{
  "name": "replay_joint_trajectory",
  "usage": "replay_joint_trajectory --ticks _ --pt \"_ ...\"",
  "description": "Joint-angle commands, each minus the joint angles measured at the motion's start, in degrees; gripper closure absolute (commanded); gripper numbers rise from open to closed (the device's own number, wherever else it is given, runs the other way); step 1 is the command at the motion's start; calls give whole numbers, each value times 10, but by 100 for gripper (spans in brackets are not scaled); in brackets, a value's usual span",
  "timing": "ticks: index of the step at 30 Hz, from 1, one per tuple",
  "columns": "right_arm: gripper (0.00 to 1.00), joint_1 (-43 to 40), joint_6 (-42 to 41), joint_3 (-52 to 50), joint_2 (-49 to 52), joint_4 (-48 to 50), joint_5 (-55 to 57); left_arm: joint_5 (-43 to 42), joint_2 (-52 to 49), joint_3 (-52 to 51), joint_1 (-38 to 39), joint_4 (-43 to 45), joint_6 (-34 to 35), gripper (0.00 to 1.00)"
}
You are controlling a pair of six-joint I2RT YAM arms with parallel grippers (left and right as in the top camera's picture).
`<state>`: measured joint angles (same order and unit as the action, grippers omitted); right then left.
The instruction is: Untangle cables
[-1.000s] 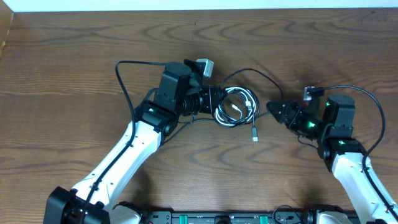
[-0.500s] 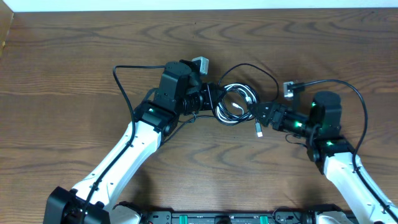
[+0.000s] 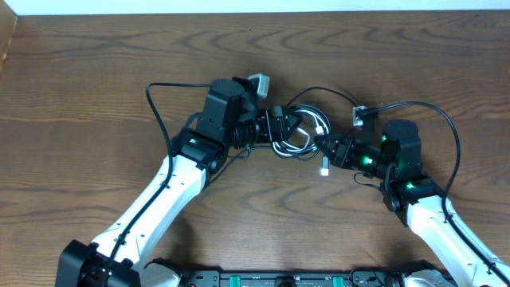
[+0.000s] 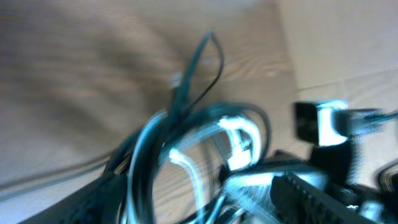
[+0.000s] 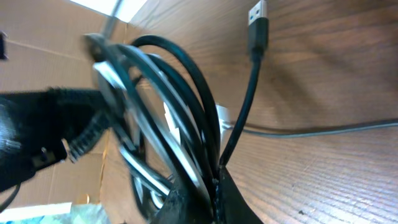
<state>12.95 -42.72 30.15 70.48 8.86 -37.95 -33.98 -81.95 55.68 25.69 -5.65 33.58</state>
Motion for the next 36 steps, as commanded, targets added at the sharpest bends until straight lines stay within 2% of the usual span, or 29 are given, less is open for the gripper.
replay_joint_trajectory --ticks 1,5,9,14,15,17,18,29,32,36 --pt "99 -10 3 1 0 8 16 81 9 0 0 -42 -19 19" --pt "99 -14 3 1 0 8 11 103 9 0 0 -78 -21 19" --pt "99 -14 -16 1 0 10 12 107 9 0 0 -109 -55 19" --pt "99 -14 -16 1 0 25 11 107 8 0 0 -124 -50 20" --pt "99 -14 -16 1 0 28 11 107 7 0 0 -125 -43 23" --pt "99 -14 -16 1 0 37 9 107 5 0 0 -125 -13 35" --pt "99 -14 -16 1 0 38 7 107 3 0 0 -125 -2 37" --pt "99 -14 -27 1 0 39 -6 104 -43 -1 21 -103 78 44" --pt "99 -14 -27 1 0 38 -12 96 -59 -1 30 -75 92 65" --pt "99 -14 -28 1 0 38 -16 60 -73 -1 34 -23 99 74"
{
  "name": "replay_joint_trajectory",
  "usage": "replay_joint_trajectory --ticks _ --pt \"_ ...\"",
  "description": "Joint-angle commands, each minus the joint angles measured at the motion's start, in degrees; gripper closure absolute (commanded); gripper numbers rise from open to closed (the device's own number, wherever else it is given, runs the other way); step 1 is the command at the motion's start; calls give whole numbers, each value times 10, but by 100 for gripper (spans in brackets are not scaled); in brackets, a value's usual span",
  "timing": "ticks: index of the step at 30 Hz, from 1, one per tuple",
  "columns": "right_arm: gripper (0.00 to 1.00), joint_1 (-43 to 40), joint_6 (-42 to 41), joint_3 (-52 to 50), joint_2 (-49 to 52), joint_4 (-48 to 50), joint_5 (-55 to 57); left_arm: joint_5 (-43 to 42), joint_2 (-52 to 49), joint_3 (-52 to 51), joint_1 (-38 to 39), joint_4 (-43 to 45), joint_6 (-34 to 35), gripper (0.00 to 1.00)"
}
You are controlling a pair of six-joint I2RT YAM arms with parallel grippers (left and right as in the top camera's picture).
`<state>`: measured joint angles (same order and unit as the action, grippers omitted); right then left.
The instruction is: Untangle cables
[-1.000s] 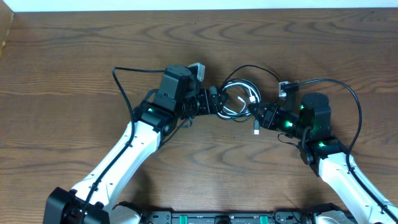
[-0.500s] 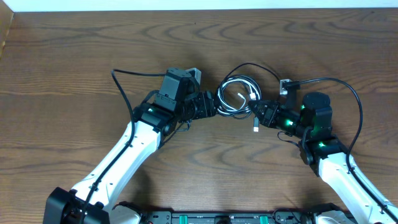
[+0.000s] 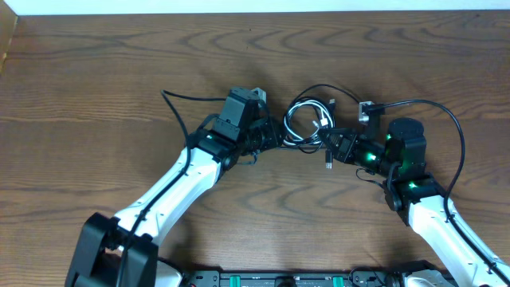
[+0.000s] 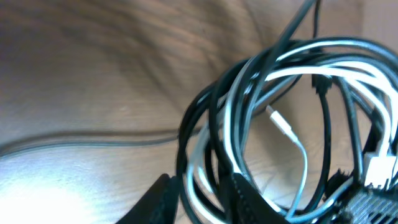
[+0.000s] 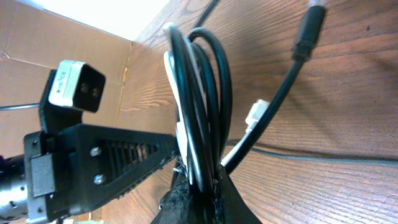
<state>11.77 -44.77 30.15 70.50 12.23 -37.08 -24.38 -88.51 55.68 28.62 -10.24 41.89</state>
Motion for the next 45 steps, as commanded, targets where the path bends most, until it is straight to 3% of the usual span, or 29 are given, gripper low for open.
replay_joint_trajectory --ticks 1,3,5,19,22,24,26,30,38,45 --pt "99 -2 -11 1 0 5 -25 -37 -9 -1 5 32 18 75" --pt "99 -2 -20 1 0 5 -25 -37 -10 -1 5 43 22 76" --pt "99 -2 -19 1 0 5 -25 -37 -10 -1 5 48 22 92" --pt "99 -2 29 1 0 7 -21 -38 -8 -1 -48 61 2 92" --pt "99 -2 46 1 0 6 -7 -94 -8 -1 -66 79 -48 91" --pt "99 -2 46 1 0 7 -7 -155 -7 -1 -81 104 -86 60" --pt "99 -2 46 1 0 9 -8 -214 -7 -1 -97 129 -100 37" --pt "99 -2 46 1 0 20 -12 -332 -7 -1 -122 150 -169 15" --pt "99 -2 24 1 0 83 -93 -363 -7 -1 -142 94 -242 13" --pt "99 -2 -10 1 0 110 -143 -343 -7 -2 -140 90 -241 13"
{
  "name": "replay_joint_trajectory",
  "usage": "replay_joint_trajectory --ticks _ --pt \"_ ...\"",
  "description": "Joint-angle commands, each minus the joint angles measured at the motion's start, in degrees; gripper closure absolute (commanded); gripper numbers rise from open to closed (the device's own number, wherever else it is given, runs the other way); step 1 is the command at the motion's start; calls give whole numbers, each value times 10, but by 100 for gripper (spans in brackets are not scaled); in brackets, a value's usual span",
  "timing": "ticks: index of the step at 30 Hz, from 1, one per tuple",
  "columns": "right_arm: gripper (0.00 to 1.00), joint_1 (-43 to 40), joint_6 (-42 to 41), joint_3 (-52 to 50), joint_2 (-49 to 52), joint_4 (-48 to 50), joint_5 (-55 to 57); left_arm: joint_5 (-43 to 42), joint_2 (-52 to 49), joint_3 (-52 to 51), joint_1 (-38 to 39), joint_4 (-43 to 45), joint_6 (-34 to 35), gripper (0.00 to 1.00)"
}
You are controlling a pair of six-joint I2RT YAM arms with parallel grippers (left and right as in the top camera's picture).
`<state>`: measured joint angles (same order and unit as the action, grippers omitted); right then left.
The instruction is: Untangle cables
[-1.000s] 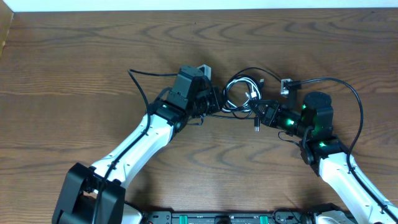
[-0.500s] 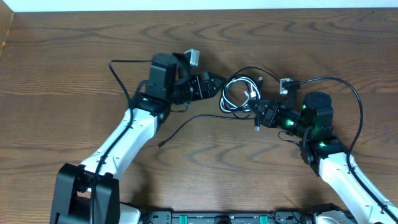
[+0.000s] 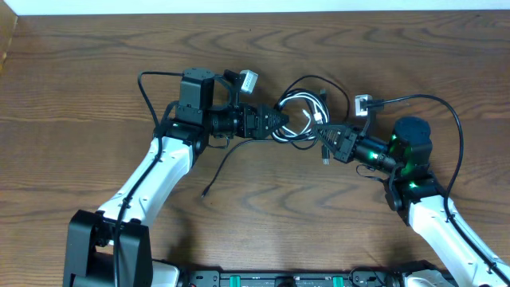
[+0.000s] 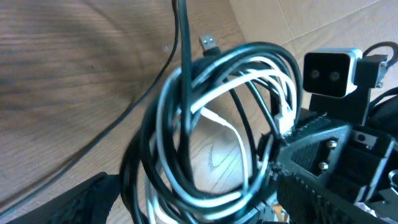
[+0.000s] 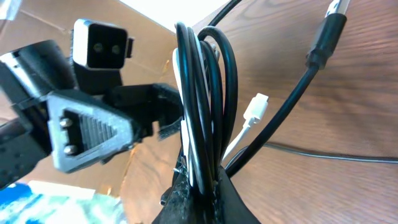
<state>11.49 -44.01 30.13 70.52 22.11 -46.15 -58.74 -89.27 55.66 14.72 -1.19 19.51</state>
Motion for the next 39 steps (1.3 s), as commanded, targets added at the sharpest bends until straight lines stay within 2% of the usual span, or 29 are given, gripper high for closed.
replay_joint_trajectory --ticks 1,3,6,7,9,12,16,20,24,33,39 --pt "99 1 -22 1 0 13 -55 6 0 -2 -1 -1 -17 13" --pt "99 1 -42 1 0 18 -61 14 0 -2 1 0 -17 13" --pt "99 1 -63 1 0 38 -70 27 0 -2 10 0 -17 23" --pt "99 1 -68 1 0 56 -78 34 0 -2 21 0 -17 31" --pt "99 1 -68 1 0 64 -80 42 0 -2 30 1 -17 53" --pt "99 1 -55 1 0 64 -80 44 0 -2 32 4 -17 91" --pt "99 1 24 1 0 42 -70 43 1 -2 19 8 -17 92" --pt "99 1 73 1 0 -42 11 37 11 -2 -3 15 -17 92" --pt "99 1 79 1 0 -128 134 37 33 -2 -20 15 -17 92" --pt "99 1 79 1 0 -216 363 22 55 -2 -22 15 -19 92" --pt "98 1 79 1 0 -257 447 26 55 -2 -22 15 -19 92"
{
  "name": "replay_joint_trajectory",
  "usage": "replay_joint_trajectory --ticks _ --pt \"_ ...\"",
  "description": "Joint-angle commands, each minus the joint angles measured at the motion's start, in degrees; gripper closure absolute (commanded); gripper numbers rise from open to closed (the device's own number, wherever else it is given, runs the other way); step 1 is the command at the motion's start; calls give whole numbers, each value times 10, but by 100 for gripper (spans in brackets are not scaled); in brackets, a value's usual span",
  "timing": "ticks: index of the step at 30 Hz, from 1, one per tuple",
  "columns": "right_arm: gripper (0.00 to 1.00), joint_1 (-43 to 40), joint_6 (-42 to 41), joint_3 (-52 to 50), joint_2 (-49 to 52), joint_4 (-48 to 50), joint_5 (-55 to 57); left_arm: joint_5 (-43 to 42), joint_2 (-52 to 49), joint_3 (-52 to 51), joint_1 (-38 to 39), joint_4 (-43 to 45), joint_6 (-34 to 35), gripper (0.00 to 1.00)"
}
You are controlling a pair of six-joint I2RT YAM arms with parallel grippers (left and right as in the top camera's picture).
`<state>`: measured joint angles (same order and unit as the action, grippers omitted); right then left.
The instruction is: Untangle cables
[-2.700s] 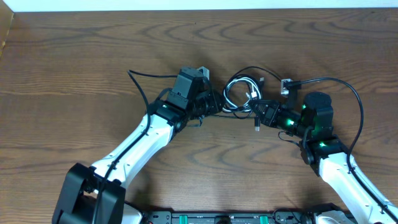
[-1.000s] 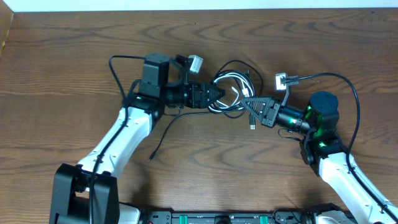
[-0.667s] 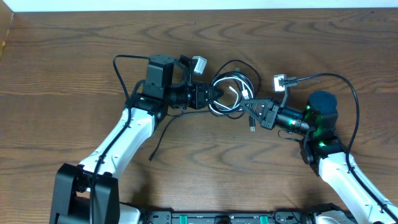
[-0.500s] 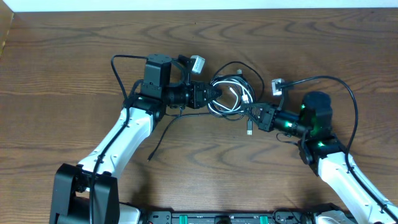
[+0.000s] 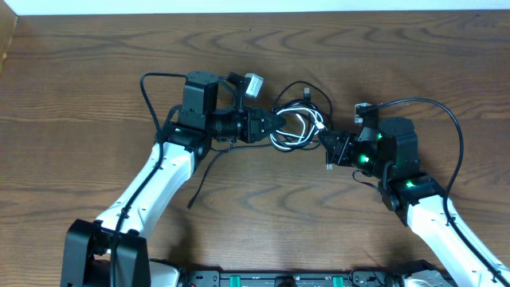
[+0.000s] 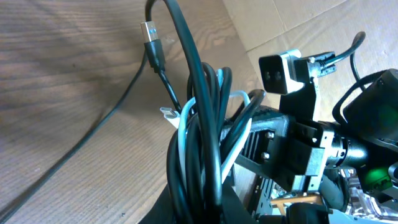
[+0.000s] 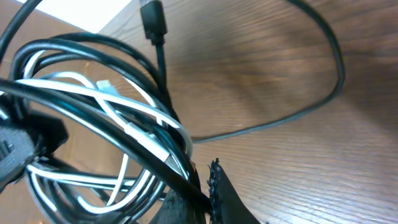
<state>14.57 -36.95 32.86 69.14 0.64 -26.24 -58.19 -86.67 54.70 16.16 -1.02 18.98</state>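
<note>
A tangled coil of black and white cables (image 5: 296,131) hangs between both grippers at the table's middle. My left gripper (image 5: 269,127) is shut on the coil's left side; in the left wrist view the coil (image 6: 198,143) runs edge-on into the shut left gripper (image 6: 198,214). My right gripper (image 5: 325,144) is shut on the coil's right side; the right wrist view shows the loops (image 7: 93,124) spread face-on above the right gripper (image 7: 202,199). A black USB plug (image 6: 152,36) sticks up from the coil. A black cable tail (image 5: 203,171) trails toward the front left.
The wooden table (image 5: 88,64) lies under everything. The right arm's own black cable (image 5: 446,127) arcs behind its wrist. A short plug end (image 5: 328,165) hangs below the right gripper. A black cable loop (image 7: 317,87) lies on the wood in the right wrist view.
The coil has turned: the left wrist view now sees it edge-on and the right wrist view face-on, the reverse of before. The tail's end lies a little further front-left. Both grippers keep hold.
Both grippers were shut on the coil at the table's middle from the oldest moment. The left wrist then stood lower and closer to the coil, later further back-left with a black tail drawn out over the table. Now the coil is turned between them, still tangled.
</note>
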Motion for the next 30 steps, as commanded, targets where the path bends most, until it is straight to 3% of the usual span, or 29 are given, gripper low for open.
replay_joint_trajectory --ticks 1,11,16,21,26,30 --pt "97 -30 8 -26 14 -45 257 24 29 8 -36 13 -14 92" --pt "84 -30 8 -26 14 -52 272 83 29 8 -36 12 -13 92" --pt "71 -30 8 -26 14 -52 272 83 29 8 -36 8 -12 92" --pt "49 -30 8 -26 14 -51 258 83 29 8 -36 -2 -12 91" --pt "36 -30 8 -26 14 -34 198 83 28 8 -36 -20 -12 91" --pt "30 -30 9 -26 14 -2 116 83 28 8 -35 -31 -14 91"
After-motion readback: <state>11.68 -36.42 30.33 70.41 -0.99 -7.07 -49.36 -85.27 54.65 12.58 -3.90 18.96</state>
